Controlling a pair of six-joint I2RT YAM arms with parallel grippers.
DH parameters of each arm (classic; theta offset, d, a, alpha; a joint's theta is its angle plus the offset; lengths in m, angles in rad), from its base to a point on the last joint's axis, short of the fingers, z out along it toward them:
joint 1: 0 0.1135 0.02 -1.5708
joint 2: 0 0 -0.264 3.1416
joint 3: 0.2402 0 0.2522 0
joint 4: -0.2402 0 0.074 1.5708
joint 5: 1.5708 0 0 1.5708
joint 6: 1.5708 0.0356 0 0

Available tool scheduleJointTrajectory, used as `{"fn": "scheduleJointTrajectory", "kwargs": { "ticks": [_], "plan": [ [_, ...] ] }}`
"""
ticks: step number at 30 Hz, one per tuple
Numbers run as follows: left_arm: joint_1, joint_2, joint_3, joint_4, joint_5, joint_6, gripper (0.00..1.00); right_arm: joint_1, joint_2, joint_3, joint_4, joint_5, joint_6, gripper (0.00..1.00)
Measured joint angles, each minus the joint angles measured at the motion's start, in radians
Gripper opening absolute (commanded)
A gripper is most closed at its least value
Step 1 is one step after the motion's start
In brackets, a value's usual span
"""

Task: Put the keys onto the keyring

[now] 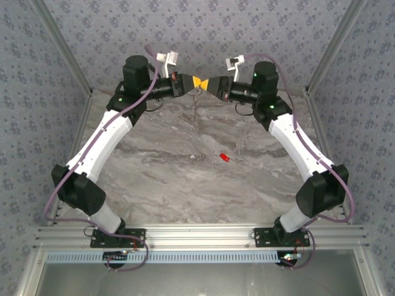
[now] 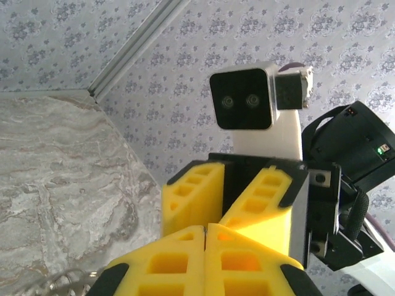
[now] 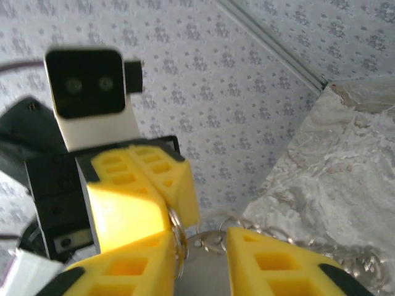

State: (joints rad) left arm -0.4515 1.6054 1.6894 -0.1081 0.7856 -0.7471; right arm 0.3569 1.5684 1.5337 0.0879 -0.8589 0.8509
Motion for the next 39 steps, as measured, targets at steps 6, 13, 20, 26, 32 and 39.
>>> {"fn": "scheduleJointTrajectory", "kwargs": {
  "ticks": [6, 13, 20, 26, 32, 39],
  "plan": [
    [-0.016, -0.009, 0.000, 0.021, -0.027, -0.014, 0.00, -0.065, -0.061, -0.061, 0.055, 0.090, 0.058, 0.42],
    [-0.015, -0.020, 0.000, 0.079, -0.069, -0.014, 0.00, -0.038, -0.114, -0.077, 0.097, 0.192, 0.111, 0.41],
    [-0.015, -0.020, 0.000, 0.114, -0.073, -0.013, 0.00, 0.013, -0.115, -0.076, 0.111, 0.227, 0.126, 0.41],
    [-0.015, -0.020, -0.002, 0.146, -0.074, -0.010, 0.00, 0.023, -0.109, -0.077, 0.112, 0.237, 0.121, 0.41],
    [-0.015, -0.028, -0.037, 0.183, -0.081, 0.011, 0.00, 0.030, -0.110, -0.087, 0.107, 0.245, 0.086, 0.39],
    [-0.015, -0.028, -0.043, 0.197, -0.084, 0.032, 0.00, 0.013, -0.126, -0.116, 0.061, 0.262, 0.039, 0.37]
  ]
}}
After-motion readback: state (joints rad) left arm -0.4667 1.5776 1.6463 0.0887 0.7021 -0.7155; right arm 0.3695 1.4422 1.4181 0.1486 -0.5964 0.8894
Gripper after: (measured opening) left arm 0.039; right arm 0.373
